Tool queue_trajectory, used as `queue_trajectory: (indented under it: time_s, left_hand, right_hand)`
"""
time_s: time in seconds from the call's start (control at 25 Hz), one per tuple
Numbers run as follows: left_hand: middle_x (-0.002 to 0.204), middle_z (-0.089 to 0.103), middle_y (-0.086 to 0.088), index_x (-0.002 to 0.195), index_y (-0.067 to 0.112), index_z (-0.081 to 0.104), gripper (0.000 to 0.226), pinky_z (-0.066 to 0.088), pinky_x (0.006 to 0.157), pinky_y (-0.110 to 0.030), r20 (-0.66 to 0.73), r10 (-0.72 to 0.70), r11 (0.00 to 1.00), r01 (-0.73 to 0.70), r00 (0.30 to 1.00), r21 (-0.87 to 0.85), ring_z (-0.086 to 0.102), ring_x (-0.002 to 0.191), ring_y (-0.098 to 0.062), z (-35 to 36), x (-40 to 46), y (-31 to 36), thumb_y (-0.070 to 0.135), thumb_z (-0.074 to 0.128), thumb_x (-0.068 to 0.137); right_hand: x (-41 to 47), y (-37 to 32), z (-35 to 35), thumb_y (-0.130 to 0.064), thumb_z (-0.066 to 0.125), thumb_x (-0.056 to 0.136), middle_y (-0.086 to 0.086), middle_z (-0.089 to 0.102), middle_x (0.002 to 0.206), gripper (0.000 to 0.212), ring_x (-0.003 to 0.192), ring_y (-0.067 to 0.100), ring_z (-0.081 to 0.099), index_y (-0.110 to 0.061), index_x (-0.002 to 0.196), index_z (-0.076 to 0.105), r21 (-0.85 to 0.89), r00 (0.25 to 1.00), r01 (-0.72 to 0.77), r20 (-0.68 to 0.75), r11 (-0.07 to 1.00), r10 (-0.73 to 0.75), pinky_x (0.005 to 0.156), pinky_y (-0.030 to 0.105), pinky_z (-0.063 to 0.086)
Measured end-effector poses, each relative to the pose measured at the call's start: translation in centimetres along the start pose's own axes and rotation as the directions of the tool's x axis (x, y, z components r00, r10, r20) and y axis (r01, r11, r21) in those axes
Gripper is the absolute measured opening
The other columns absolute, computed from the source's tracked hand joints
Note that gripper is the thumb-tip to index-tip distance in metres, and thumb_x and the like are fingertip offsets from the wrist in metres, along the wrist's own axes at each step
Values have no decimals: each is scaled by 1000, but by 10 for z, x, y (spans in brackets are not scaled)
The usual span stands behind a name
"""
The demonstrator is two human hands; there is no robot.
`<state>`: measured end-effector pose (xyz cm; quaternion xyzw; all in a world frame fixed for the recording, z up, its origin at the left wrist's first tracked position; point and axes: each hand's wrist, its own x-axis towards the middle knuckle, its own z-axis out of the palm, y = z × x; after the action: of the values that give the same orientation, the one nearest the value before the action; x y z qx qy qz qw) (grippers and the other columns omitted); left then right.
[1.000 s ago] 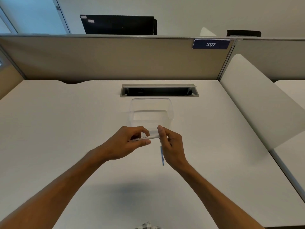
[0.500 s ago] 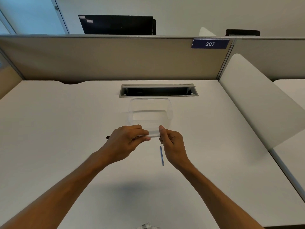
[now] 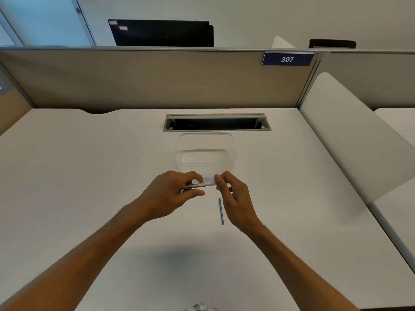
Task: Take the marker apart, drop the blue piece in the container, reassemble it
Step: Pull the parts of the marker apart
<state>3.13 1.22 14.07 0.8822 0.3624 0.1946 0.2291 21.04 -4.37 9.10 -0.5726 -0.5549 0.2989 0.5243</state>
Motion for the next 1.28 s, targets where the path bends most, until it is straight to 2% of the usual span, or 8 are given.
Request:
queue_trajectory:
  time_s: [0.08, 0.16, 0.36, 0.52, 0.72, 0.96, 1.12, 1.28]
  left_hand:
    - [73, 65, 3, 107, 21, 64, 24, 46, 58, -23, -33, 25, 999, -24, 999, 49, 55, 59, -11, 0, -1, 0, 36, 59, 88]
    - [77, 70, 1, 105, 21, 66, 22, 46, 58, -23, -59, 58, 995, -53, 997, 87, 58, 60, -13, 1, -2, 1, 34, 60, 89]
    - [85, 71, 5, 103, 18, 70, 20, 33, 57, -12, -90, 140, 979, -124, 986, 162, 55, 64, -8, 0, -2, 3, 30, 61, 89]
    - [78, 67, 5, 101, 18, 70, 20, 39, 52, -24, -86, 130, 976, -112, 988, 185, 53, 60, -12, -1, -1, 2, 31, 57, 92]
    - [77, 68, 5, 102, 19, 69, 23, 43, 51, -28, -83, 112, 978, -95, 990, 186, 53, 58, -13, -1, -2, 0, 33, 53, 93]
    - [78, 67, 6, 100, 20, 66, 26, 29, 51, -16, -66, 116, 967, -97, 991, 234, 51, 58, -11, -1, -1, -1, 37, 48, 93]
    - [79, 66, 5, 98, 18, 66, 27, 27, 50, -17, -58, 128, 958, -108, 990, 265, 50, 56, -12, -3, 0, 0, 37, 47, 93]
    - [82, 64, 3, 97, 17, 66, 29, 25, 48, -19, -37, 173, 927, -150, 984, 343, 48, 55, -12, -4, 1, 4, 36, 45, 94]
  right_hand:
    - [0, -2, 0, -47, 46, 94, -1, 55, 68, 28, 65, 20, 49, -29, 75, 54, -6, 1000, -23, -10, 1000, 23, 57, 21, 38]
    - [0, -3, -1, -49, 45, 93, -5, 52, 63, 33, 59, 12, 47, -29, 68, 53, -6, 998, -53, -22, 999, 52, 57, 21, 37]
    - [1, 0, -4, -38, 49, 98, -11, 50, 56, 43, 55, 4, 45, -12, 65, 56, 12, 998, -58, -2, 998, 58, 56, 16, 36]
    - [1, -3, -5, -29, 53, 99, -15, 53, 59, 31, 57, 0, 49, -29, 68, 54, 3, 999, -46, 2, 999, 46, 54, 11, 36]
    - [1, -4, -6, -36, 54, 96, -14, 59, 71, 21, 65, 4, 51, -33, 76, 57, 20, 998, -54, 13, 998, 53, 57, 16, 39]
    - [3, 1, -10, -48, 56, 88, -14, 64, 73, 25, 74, 2, 58, -26, 83, 66, 77, 995, -86, 52, 993, 82, 67, 23, 45]
    - [3, 0, -11, -47, 54, 90, -20, 63, 63, 29, 67, -2, 57, -26, 72, 65, 81, 996, -91, 15, 993, 90, 65, 10, 41]
    - [4, 3, -13, -41, 54, 94, -16, 57, 58, 35, 62, -2, 51, -22, 67, 63, 58, 994, -111, 31, 992, 109, 62, 10, 37]
